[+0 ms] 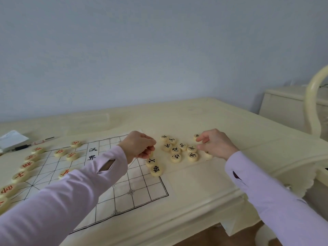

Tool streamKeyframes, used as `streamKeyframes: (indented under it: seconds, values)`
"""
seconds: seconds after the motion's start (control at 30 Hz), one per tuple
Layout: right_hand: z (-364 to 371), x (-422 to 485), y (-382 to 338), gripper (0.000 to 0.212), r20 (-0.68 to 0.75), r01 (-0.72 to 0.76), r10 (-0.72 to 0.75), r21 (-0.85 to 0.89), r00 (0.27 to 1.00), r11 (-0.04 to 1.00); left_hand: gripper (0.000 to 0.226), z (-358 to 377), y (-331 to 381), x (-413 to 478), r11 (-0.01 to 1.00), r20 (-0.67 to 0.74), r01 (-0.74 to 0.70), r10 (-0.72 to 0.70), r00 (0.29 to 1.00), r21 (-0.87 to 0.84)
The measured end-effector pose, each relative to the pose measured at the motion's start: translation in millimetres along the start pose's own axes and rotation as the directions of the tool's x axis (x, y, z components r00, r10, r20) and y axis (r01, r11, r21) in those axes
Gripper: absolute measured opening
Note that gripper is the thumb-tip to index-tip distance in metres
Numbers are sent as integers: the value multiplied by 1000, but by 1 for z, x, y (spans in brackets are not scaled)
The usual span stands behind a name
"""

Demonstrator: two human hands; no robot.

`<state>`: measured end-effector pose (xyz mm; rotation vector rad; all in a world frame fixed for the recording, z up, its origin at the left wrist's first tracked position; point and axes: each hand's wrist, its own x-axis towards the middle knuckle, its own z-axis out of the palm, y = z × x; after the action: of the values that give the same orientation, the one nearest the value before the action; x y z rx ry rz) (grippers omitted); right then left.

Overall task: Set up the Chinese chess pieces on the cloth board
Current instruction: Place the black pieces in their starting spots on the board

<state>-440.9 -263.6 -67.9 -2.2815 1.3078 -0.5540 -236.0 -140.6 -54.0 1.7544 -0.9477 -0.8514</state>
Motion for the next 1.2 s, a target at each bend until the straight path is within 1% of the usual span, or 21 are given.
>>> streamKeyframes:
  seconds: [0.13, 0.3, 0.37, 0.4, 0.43, 0.47, 0.53, 0.6, 0.7, 0.83, 1.03, 1.13, 1.2]
  values:
    - [1, 13, -15, 28, 7, -2, 1, 20, 1000, 1000, 10, 0, 2, 7, 1000, -16, -5, 5, 1000, 10]
    - [6, 35, -39, 31, 62, 22, -20, -18, 998, 1000, 10, -3, 7, 16, 999, -37, -10, 12, 999, 31]
    - [13, 45, -49, 25, 100, 24, -19, -46, 995, 999, 8, -5, 8, 21, 997, -57, -14, 19, 998, 77]
    - [17, 50, -54, 18, 117, 28, -21, -66, 993, 997, 8, -6, 9, 23, 993, -71, -17, 25, 997, 114]
    - [20, 53, -59, 17, 146, 30, -17, -91, 989, 995, 8, -6, 8, 24, 988, -83, -19, 32, 996, 155]
    - [23, 54, -64, 21, 167, 29, -10, -110, 986, 994, 8, -7, 8, 26, 982, -92, -20, 38, 995, 190]
    - [28, 60, -70, 8, 202, 27, 2, -143, 979, 989, 10, -9, 6, 28, 972, -101, -16, 40, 994, 234]
    - [33, 66, -71, 29, 220, 1, 35, -161, 975, 987, 14, -12, 4, 30, 964, -107, -10, 39, 993, 267]
    - [38, 72, -71, 32, 247, -3, 50, -187, 968, 982, 20, -15, 1, 34, 957, -111, -4, 38, 993, 291]
    - [40, 78, -69, 38, 272, -17, 61, -161, 960, 987, 21, -20, -1, 38, 956, -119, 15, 21, 993, 292]
    - [41, 79, -64, 37, 312, -17, 49, -103, 949, 995, 19, -26, -2, 42, 964, -138, 4, 34, 990, 266]
    - [38, 80, -67, 33, 236, 1, 17, -74, 972, 997, 17, -28, -1, 43, 964, -145, -2, 42, 989, 266]
    - [35, 81, -73, 26, 168, 14, -22, 49, 986, 999, 16, -29, 0, 46, 967, -151, -8, 48, 987, 255]
